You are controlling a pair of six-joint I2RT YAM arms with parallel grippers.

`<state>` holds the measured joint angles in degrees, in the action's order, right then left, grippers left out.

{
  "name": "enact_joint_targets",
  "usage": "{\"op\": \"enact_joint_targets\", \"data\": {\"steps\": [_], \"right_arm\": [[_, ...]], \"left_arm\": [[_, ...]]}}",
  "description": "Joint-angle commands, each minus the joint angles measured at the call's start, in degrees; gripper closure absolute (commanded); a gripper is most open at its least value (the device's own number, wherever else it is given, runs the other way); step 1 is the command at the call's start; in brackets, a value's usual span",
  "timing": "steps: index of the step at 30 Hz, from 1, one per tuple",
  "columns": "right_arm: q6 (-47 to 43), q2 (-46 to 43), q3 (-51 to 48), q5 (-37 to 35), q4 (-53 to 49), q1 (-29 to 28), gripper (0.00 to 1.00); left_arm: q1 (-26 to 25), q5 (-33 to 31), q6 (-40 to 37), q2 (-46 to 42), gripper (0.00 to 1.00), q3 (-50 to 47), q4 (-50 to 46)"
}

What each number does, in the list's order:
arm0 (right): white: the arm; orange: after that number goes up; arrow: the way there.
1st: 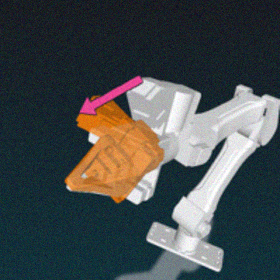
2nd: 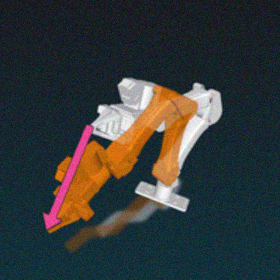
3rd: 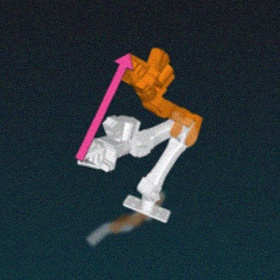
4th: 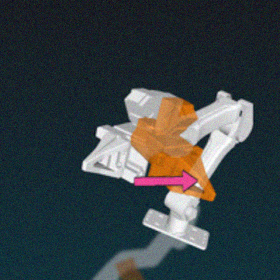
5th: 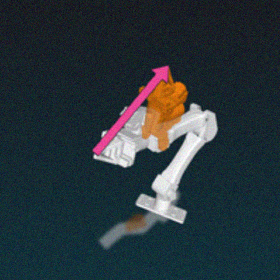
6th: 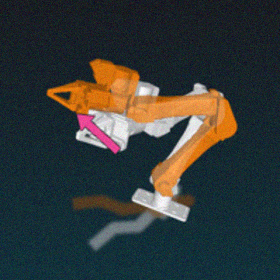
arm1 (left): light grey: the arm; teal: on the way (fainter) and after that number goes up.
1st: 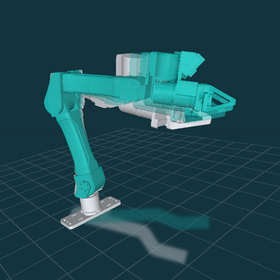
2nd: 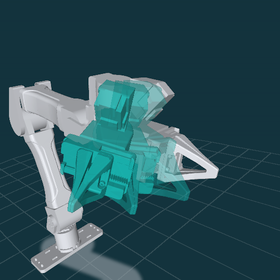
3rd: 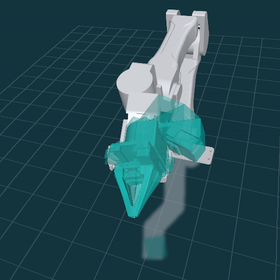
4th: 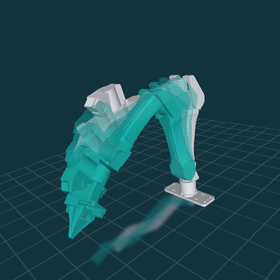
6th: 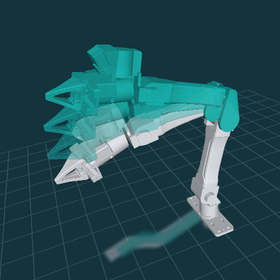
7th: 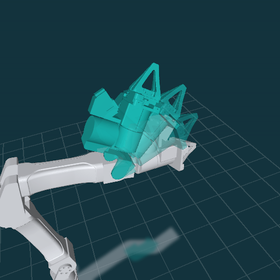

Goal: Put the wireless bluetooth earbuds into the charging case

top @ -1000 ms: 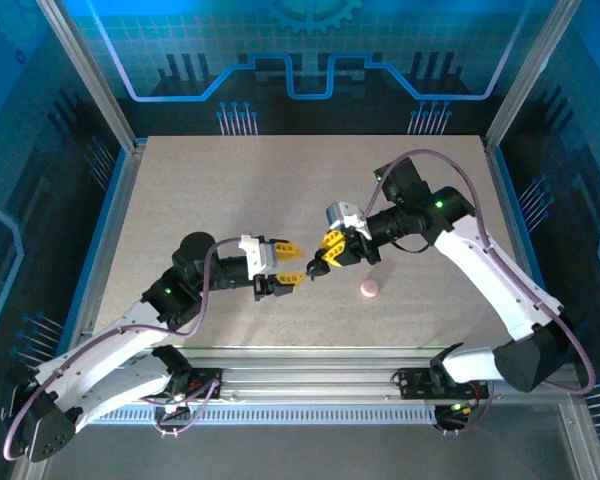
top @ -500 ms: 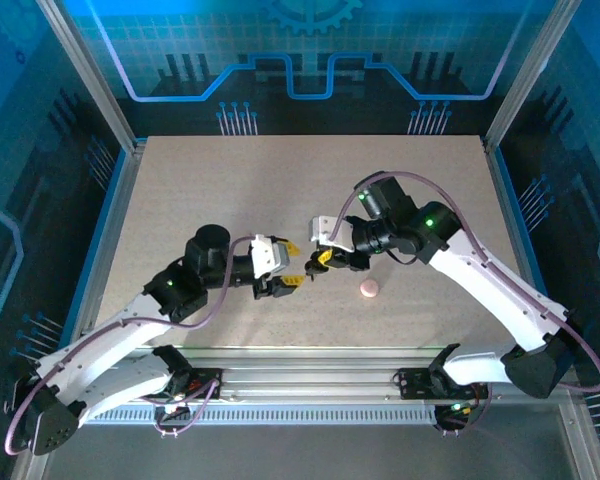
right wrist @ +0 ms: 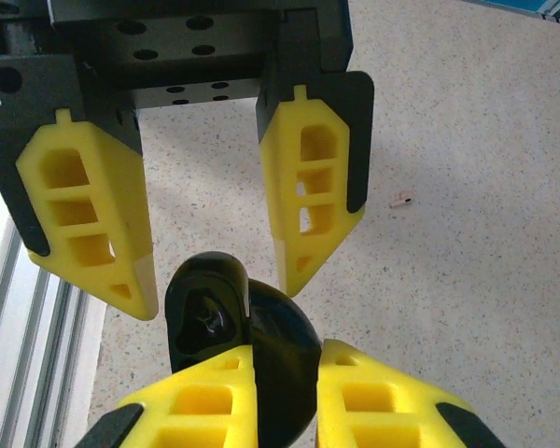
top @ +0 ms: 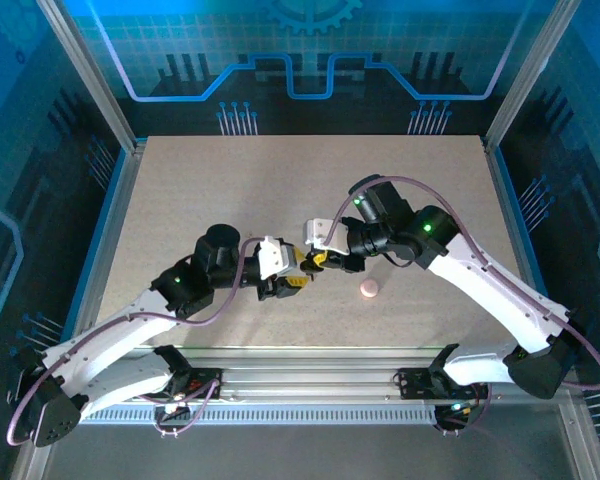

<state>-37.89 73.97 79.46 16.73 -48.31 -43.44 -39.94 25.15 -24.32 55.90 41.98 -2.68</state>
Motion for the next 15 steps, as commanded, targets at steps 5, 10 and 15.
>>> {"op": "enact_joint_targets", "data": {"steps": [5, 10, 15], "right_arm": [[0.8, 0.0, 0.7, 1.1, 1.6, -1.3, 0.84], [0.5, 0.3, 1.0, 1.3, 1.5, -1.5, 0.85], [0.5, 0.8, 1.1, 1.2, 1.5, -1.7, 0.85]], "left_arm": [[-0.5, -0.2, 0.9, 1.0, 0.60, 2.1, 2.1], [-0.6, 0.7, 1.5, 1.3, 0.61, 2.3, 2.5], [-0.5, 1.2, 2.0, 1.5, 0.61, 2.3, 3.0]]}}
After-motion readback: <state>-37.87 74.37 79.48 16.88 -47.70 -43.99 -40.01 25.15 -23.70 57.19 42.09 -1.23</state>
